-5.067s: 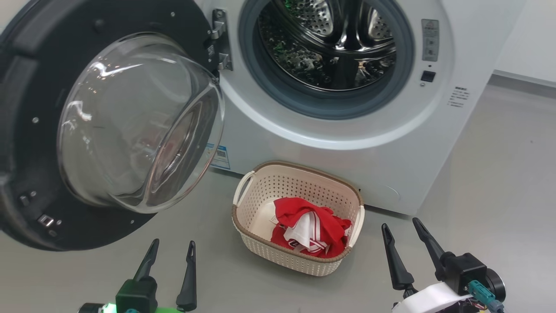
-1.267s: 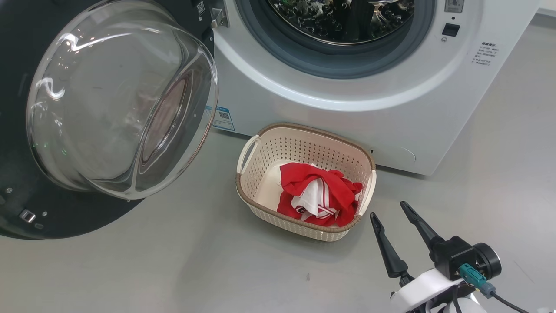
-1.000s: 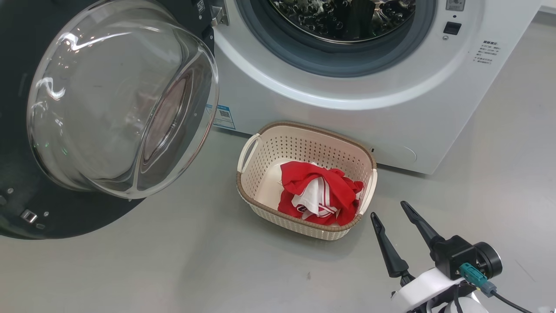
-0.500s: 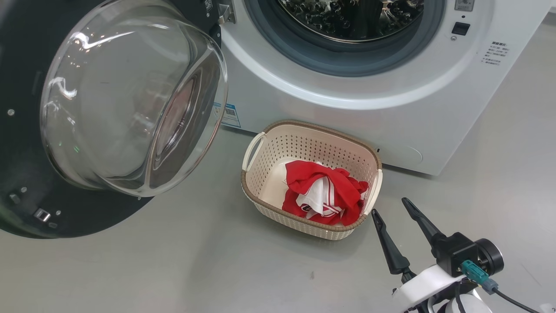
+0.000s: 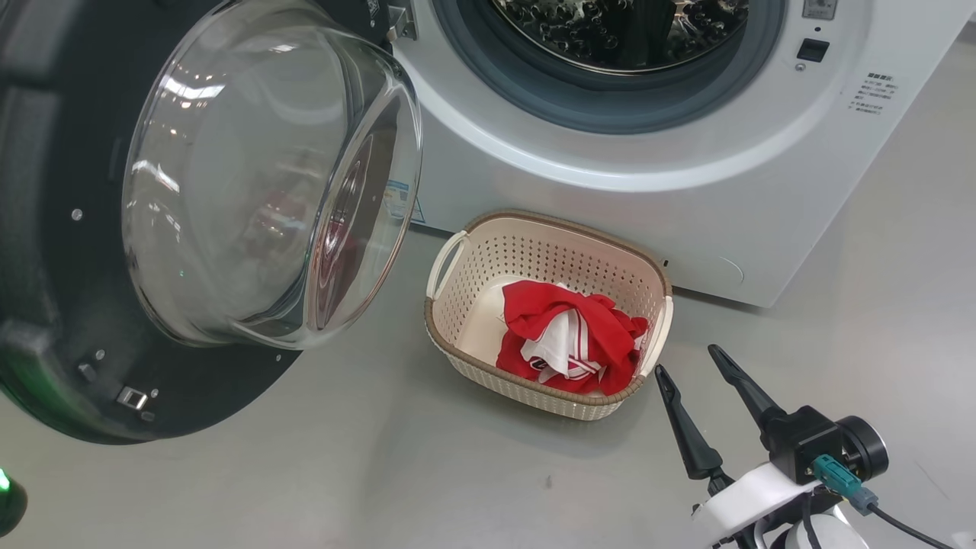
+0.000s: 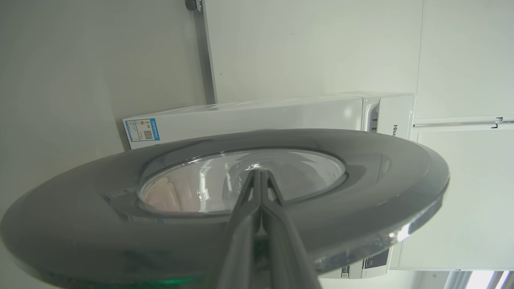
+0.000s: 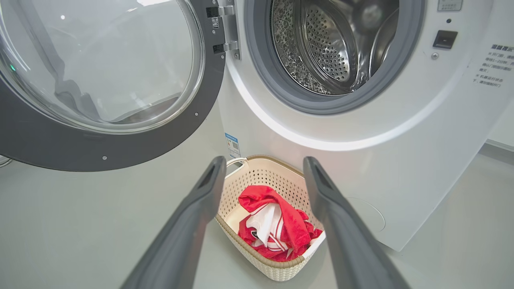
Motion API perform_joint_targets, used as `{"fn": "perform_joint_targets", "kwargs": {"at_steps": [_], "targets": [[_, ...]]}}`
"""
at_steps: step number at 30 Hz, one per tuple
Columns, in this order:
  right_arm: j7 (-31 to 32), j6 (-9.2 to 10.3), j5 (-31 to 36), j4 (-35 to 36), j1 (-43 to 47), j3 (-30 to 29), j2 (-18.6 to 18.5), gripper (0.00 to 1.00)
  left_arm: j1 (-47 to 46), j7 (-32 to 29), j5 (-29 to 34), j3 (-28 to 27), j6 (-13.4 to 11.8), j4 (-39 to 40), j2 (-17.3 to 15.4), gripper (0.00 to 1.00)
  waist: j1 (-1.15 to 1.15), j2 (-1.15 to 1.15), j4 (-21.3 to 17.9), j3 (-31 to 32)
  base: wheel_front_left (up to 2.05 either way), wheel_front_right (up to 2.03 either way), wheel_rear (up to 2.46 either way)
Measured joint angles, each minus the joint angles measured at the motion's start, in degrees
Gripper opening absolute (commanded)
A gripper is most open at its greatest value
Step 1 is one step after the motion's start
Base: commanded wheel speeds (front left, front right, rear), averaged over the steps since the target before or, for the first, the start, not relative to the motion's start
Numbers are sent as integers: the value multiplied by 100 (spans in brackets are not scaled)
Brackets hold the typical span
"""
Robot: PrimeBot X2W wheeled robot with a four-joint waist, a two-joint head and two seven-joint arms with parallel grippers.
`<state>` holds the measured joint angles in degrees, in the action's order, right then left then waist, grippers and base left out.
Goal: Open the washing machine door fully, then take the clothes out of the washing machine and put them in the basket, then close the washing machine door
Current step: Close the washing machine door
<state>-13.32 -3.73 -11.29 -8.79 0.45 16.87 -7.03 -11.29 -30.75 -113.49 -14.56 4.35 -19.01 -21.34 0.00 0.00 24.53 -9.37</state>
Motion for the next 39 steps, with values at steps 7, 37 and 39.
{"fn": "perform_joint_targets", "kwargs": {"at_steps": [7,37,39], "targets": [[-1,31,0,23,-4,-74,-5,100,153,-387,-193,20,110,187,69,0,0,0,-80,-47,0,0,0],[-20,90,-41,-34,-177,-124,153,100,1132,-1315,-86,393,253,1507,598,0,0,0,-1031,-7,0,0,0],[-31,89,-48,-49,-199,-102,162,100,1162,-1369,27,453,254,1607,627,0,0,0,-1110,1,0,0,0]]}}
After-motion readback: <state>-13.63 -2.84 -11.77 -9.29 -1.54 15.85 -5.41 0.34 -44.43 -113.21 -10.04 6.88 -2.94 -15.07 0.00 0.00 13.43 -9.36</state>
